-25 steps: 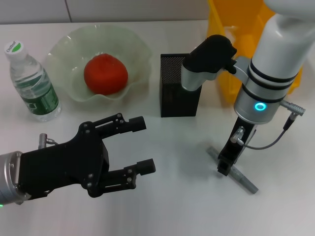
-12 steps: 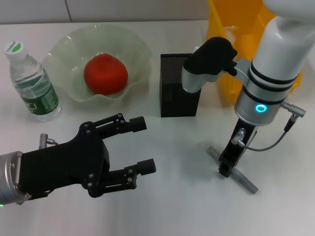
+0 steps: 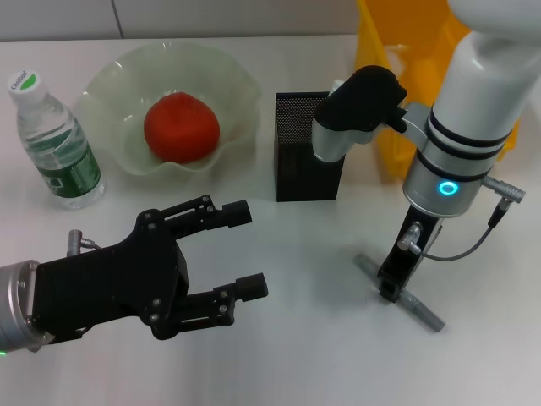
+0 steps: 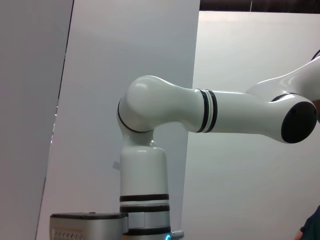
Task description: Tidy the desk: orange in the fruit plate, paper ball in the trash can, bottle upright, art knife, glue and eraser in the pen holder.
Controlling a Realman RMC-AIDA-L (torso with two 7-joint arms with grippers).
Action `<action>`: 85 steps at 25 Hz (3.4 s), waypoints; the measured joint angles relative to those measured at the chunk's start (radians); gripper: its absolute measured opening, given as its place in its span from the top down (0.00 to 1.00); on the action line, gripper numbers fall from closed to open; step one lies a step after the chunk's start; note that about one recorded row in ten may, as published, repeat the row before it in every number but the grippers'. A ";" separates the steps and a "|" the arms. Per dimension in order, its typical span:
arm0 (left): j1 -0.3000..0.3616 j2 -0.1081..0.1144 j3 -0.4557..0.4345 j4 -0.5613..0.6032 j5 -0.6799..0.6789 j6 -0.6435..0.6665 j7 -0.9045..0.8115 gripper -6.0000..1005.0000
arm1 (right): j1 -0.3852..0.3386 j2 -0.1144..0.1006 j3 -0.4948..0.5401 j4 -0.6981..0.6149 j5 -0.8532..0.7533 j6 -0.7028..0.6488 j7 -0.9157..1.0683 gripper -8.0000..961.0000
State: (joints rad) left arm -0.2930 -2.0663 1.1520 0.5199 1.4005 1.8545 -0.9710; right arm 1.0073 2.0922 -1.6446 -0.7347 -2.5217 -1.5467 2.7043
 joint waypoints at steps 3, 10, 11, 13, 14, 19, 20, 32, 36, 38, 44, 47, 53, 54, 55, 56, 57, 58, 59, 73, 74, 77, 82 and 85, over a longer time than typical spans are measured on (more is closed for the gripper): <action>0.000 0.000 0.000 0.000 0.000 0.000 0.000 0.25 | 0.000 0.000 -0.014 -0.001 0.000 0.002 0.000 0.75; 0.000 0.000 0.000 0.000 0.000 0.000 0.000 0.25 | -0.013 0.000 -0.012 -0.036 0.003 0.001 0.000 0.82; 0.000 0.000 0.000 0.000 0.000 0.000 0.000 0.25 | -0.026 0.000 -0.010 -0.064 0.007 -0.001 0.000 0.83; 0.000 0.000 0.000 0.000 0.000 0.000 0.000 0.25 | -0.062 -0.001 -0.007 -0.140 0.013 -0.006 0.000 0.84; 0.001 0.000 0.000 0.000 0.000 0.000 0.000 0.25 | -0.083 -0.002 -0.006 -0.177 0.013 -0.007 0.000 0.84; 0.006 0.000 0.000 0.000 0.000 0.000 0.000 0.25 | -0.250 -0.007 0.045 -0.446 0.023 0.016 -0.037 0.84; 0.006 0.000 0.000 0.000 0.000 0.000 0.000 0.25 | -0.282 -0.006 0.072 -0.490 0.041 0.024 -0.064 0.84; 0.003 0.001 0.000 0.000 0.000 0.000 0.000 0.25 | -0.547 -0.012 0.517 -0.206 0.944 0.100 -0.910 0.85; 0.007 0.001 -0.005 0.000 0.000 0.009 0.000 0.25 | -0.525 -0.012 0.604 -0.011 1.039 0.090 -1.122 0.85; 0.006 0.000 -0.005 0.000 0.000 0.011 0.000 0.25 | -0.511 -0.009 0.649 0.092 1.094 0.093 -1.248 0.85; -0.001 -0.001 0.003 0.000 0.000 -0.002 0.000 0.25 | -0.466 -0.006 0.653 0.294 1.235 0.106 -1.577 0.85; 0.002 -0.002 0.003 -0.001 0.000 -0.002 0.000 0.25 | -0.442 -0.006 0.654 0.342 1.236 0.129 -1.653 0.84; 0.009 -0.002 0.003 -0.002 0.000 -0.003 0.000 0.25 | -0.425 -0.005 0.615 0.369 1.235 0.233 -1.697 0.84; 0.009 -0.002 0.003 -0.002 0.000 -0.004 0.000 0.25 | -0.425 -0.005 0.601 0.368 1.235 0.253 -1.700 0.84; 0.009 -0.001 0.003 -0.002 0.000 -0.004 0.001 0.25 | -0.424 -0.004 0.588 0.367 1.235 0.268 -1.704 0.84; 0.009 -0.001 0.003 -0.002 0.000 -0.005 0.003 0.25 | -0.420 -0.004 0.570 0.366 1.235 0.287 -1.709 0.84; 0.009 -0.001 0.003 -0.002 0.000 -0.005 0.005 0.25 | -0.412 -0.004 0.539 0.367 1.235 0.313 -1.714 0.84; 0.009 -0.001 0.003 -0.001 0.000 -0.005 0.007 0.25 | -0.412 -0.004 0.539 0.367 1.235 0.313 -1.714 0.84; 0.009 -0.001 0.003 -0.002 0.000 -0.005 0.008 0.25 | -0.408 -0.004 0.525 0.369 1.235 0.327 -1.714 0.83; 0.009 -0.001 0.003 -0.001 0.000 -0.004 0.009 0.25 | -0.417 -0.003 0.519 0.362 1.243 0.311 -1.716 0.41; 0.009 -0.001 0.003 -0.001 0.000 -0.004 0.009 0.25 | -0.422 -0.003 0.522 0.357 1.244 0.298 -1.717 0.37; 0.007 -0.001 0.003 -0.001 0.000 -0.003 0.009 0.25 | -0.452 -0.003 0.525 0.324 1.251 0.259 -1.718 0.22; 0.007 -0.001 0.002 -0.001 0.000 -0.001 0.009 0.25 | -0.525 -0.007 0.520 0.258 1.270 0.148 -1.720 0.21; 0.007 0.000 -0.001 -0.001 0.000 0.000 0.009 0.24 | -0.570 -0.010 0.518 0.231 1.256 0.063 -1.730 0.20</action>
State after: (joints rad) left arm -0.2855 -2.0667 1.1510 0.5185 1.4005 1.8543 -0.9617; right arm 0.4374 2.0819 -1.1270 -0.5040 -1.2654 -1.4833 0.9746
